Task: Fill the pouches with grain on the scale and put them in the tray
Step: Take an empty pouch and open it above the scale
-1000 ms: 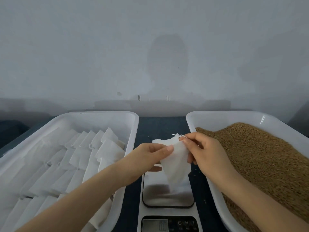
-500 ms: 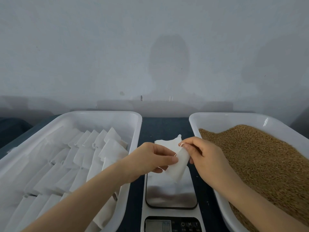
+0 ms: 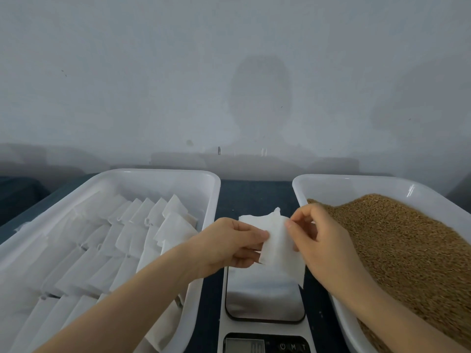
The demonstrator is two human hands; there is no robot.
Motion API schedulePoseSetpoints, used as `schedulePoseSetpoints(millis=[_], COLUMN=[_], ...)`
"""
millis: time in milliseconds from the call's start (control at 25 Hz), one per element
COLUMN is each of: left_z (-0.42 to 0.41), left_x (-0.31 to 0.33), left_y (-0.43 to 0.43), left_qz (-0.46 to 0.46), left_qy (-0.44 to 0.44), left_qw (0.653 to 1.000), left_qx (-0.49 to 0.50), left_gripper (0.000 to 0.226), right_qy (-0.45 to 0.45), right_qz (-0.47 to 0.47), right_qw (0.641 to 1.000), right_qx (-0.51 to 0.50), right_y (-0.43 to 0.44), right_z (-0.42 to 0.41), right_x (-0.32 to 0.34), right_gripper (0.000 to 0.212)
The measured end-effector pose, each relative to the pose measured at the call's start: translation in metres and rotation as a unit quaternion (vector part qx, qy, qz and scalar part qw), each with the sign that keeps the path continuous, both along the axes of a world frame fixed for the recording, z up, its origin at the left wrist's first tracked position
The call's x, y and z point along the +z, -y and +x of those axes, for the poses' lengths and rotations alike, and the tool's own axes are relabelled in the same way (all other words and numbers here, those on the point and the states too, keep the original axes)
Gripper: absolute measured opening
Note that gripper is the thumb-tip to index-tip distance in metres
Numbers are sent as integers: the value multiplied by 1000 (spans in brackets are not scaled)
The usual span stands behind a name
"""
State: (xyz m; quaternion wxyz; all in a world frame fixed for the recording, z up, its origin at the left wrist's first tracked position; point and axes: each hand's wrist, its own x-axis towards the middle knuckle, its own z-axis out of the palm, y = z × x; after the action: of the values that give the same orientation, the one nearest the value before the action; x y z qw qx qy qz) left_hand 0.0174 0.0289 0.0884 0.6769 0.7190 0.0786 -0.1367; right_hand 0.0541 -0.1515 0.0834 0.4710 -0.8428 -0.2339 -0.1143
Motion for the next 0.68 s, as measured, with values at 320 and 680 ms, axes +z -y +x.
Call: schedulePoseSetpoints(millis=[320,680], left_z=[-1,-1], left_x=[1,-1], left_y=[6,9], left_qz=[7,50], left_qy=[29,55], left_qw=[999,997], left_qx=[19,30], left_gripper=[13,12], right_qy=[-38,-35], right_qz=[-75,-75], right_qw=[991,988], right_qx=[109,132], right_y=[0,-2], right_z=[-8,-6], right_x=[6,2], right_gripper=[24,23])
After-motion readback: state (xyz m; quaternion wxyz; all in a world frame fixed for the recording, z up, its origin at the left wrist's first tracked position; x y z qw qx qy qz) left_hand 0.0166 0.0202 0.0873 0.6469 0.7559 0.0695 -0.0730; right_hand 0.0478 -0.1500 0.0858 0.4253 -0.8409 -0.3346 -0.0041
